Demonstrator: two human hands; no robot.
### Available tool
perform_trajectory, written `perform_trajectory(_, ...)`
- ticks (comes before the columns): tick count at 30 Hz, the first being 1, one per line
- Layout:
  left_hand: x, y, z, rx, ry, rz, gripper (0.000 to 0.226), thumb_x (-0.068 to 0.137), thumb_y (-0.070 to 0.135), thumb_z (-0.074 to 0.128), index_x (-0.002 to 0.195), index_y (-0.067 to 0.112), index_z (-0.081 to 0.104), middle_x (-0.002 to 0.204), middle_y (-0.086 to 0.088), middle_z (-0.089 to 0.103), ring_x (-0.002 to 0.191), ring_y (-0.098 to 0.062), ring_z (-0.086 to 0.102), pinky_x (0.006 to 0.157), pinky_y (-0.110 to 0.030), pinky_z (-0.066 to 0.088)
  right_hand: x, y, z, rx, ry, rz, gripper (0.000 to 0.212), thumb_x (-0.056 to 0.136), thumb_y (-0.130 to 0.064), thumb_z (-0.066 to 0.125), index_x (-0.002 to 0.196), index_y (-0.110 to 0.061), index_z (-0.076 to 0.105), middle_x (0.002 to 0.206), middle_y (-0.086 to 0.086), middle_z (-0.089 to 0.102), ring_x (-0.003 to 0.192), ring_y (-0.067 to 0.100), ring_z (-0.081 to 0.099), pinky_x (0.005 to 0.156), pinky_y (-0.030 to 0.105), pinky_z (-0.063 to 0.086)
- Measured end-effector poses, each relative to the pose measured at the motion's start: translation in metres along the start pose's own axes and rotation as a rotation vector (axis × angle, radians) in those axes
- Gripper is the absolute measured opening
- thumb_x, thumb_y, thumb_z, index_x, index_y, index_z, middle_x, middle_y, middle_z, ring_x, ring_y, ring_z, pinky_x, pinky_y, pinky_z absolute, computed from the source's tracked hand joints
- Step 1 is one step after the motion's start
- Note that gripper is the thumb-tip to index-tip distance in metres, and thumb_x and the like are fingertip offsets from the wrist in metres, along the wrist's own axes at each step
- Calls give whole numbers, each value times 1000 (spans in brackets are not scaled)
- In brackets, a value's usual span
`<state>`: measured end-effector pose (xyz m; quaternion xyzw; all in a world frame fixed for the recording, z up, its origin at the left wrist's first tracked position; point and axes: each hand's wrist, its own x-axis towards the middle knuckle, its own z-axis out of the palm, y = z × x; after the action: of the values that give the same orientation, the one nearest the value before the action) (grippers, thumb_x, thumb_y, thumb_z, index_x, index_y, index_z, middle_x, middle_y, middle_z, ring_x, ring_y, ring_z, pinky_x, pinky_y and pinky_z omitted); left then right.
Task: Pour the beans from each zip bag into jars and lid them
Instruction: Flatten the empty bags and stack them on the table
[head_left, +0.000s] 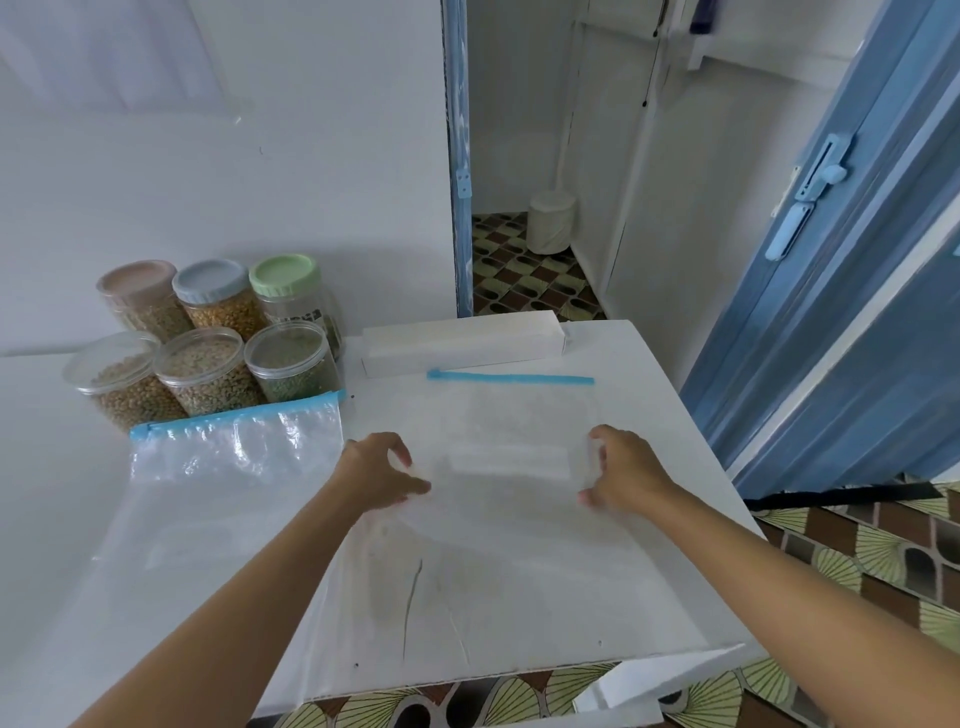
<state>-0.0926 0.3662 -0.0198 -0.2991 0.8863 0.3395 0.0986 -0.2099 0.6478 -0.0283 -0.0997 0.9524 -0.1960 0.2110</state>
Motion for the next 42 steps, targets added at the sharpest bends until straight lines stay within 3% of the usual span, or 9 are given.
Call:
perform_trajectory(6,9,11,3,195,-82,19,70,75,40,90,129,28,47,124,-8,39,90,-20,61,83,-27,51,0,0,-11,307,-131,121,101,70,2,82,150,-20,25,120,6,51,99,22,58,70,28,50)
perform_trajectory(11,28,29,15,122,57,22,60,86,43,80,132,27,45,128,-10,50,98,-21,54,80,-29,48,6,-5,-8,910,-37,206,66,78,0,79,130,-12,39,100,15,67,76,23,66,72,33,56)
perform_trajectory(16,36,38,24,-57,51,-24,84,78,16,89,141,25,32,119,-12,51,99,-24,54,84,-30,52,4,-19,-14,1293,-295,191,26,89,-7,72,112,-8,60,83,15,69,48,20,53,50,26,42)
perform_trajectory(18,35,38,23,-93,29,-15,94,76,10,89,145,26,27,123,-15,51,101,-25,51,81,-30,47,1,-22,-15,1303,-370,83,33,94,-2,62,123,-18,57,106,15,75,51,19,48,50,25,43)
perform_trajectory(23,21,33,18,-312,-40,7,81,76,-6,75,140,27,38,110,-16,63,87,-26,58,73,-33,56,-8,-25,-20,1340,-533,-170,64,95,6,50,139,-40,56,132,18,67,119,36,57,112,48,35)
perform_trajectory(27,-20,31,-28,-821,-254,-10,62,85,-18,62,130,25,58,108,-18,75,52,-12,43,54,-24,41,-14,-37,-39,1390,-617,-246,57,98,-2,41,148,-29,46,137,24,62,125,47,54,90,44,56)
perform_trajectory(33,-72,-12,-120,-908,-164,167,51,81,-9,72,124,18,67,82,2,75,47,-4,45,45,-17,29,-23,-102,-38,1415,-723,-266,45,99,-12,48,142,-22,56,133,17,66,70,13,52,41,21,46)
perform_trajectory(36,-82,-58,-155,-760,-31,164,67,54,17,97,116,23,73,72,9,68,54,-6,46,52,-17,41,-34,-149,-8,1244,-676,-280,40,93,-7,64,132,-14,62,119,17,72,62,13,58,47,23,47)
perform_trajectory(42,-59,-163,-185,-561,219,57,75,73,-2,87,133,24,50,100,-11,78,71,-15,63,64,-26,47,-34,-212,84,761,-249,-325,31,75,-10,87,87,-14,59,70,2,70,60,16,61,53,23,45)
